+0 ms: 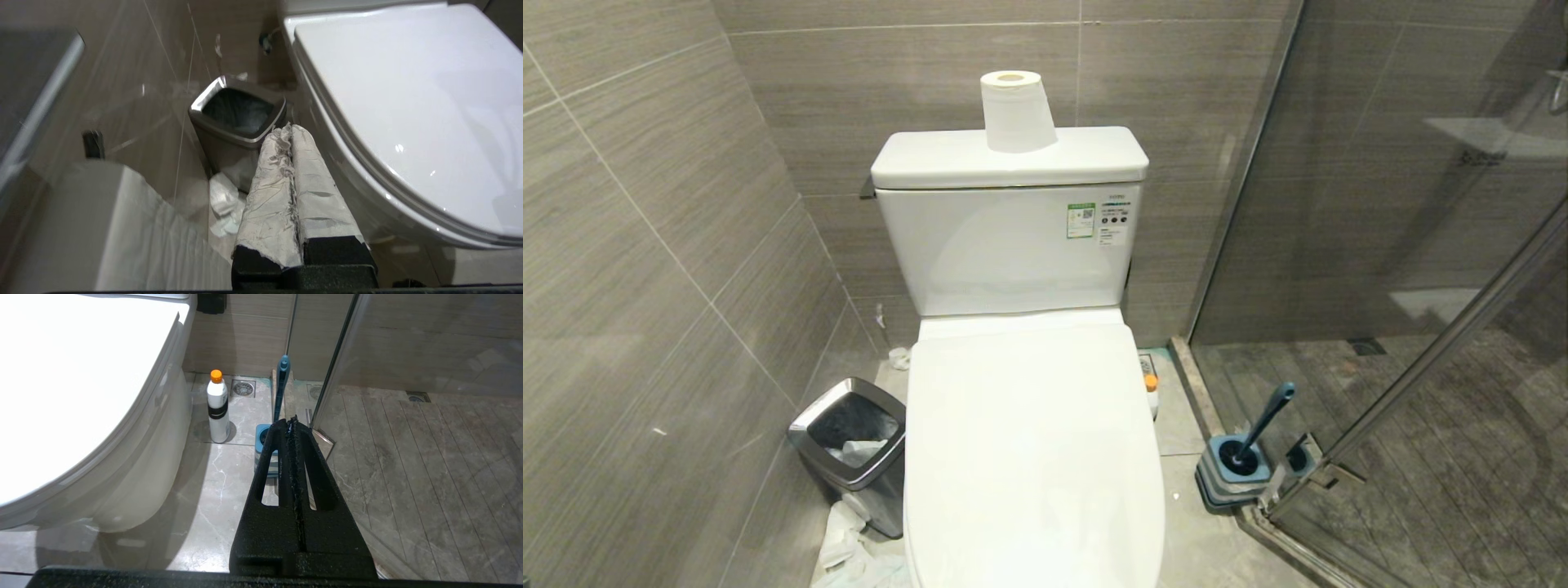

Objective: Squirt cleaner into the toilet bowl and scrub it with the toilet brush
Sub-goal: Use the left hand to lift the toilet lid slightly

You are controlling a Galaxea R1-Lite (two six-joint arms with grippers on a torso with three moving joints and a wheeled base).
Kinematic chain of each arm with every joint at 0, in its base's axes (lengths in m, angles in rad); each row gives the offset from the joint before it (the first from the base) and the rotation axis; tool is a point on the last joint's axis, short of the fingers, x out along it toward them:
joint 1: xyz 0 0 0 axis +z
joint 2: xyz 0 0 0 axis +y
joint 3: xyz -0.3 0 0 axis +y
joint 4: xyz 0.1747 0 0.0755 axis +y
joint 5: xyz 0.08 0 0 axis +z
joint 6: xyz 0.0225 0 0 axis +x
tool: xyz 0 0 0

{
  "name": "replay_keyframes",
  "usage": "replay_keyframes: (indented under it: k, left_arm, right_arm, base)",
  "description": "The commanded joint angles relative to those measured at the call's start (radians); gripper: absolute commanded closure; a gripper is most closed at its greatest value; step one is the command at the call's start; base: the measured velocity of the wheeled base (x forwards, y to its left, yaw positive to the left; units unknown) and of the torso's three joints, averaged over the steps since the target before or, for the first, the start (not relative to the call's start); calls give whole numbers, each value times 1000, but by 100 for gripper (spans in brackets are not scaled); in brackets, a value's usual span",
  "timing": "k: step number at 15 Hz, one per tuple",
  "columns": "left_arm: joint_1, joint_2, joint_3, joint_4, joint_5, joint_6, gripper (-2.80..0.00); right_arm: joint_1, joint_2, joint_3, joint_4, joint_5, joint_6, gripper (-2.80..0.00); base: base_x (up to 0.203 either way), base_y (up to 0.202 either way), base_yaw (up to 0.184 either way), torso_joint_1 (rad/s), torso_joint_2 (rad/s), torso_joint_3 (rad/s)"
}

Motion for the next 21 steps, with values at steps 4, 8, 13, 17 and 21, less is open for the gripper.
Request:
replay_keyframes:
  k: [4, 8, 13, 17, 21]
  left_arm:
    - [-1, 38, -209, 65, -17, 25, 0]
    - [-1, 237, -406, 118, -23, 26, 0]
    - [0, 569, -633, 124, -14, 26, 0]
    - [1, 921, -790, 121, -20, 18, 0]
    - [12, 1262, -925, 104, -162, -5, 0]
  right_arm:
    - [0, 2, 0, -1, 0, -1, 0]
    - [0, 2, 0, -1, 2, -2, 0]
    - [0, 2, 0, -1, 0, 1, 0]
    - [0, 1, 0, -1, 0, 1, 0]
    - [0, 2, 0, -1, 0, 1, 0]
  base:
    - [0, 0, 0, 0, 0, 0]
    - [0, 0, 0, 0, 0, 0]
    - [0, 0, 0, 0, 0, 0]
    - [0, 0, 0, 0, 0, 0]
    - [0, 0, 0, 0, 0, 0]
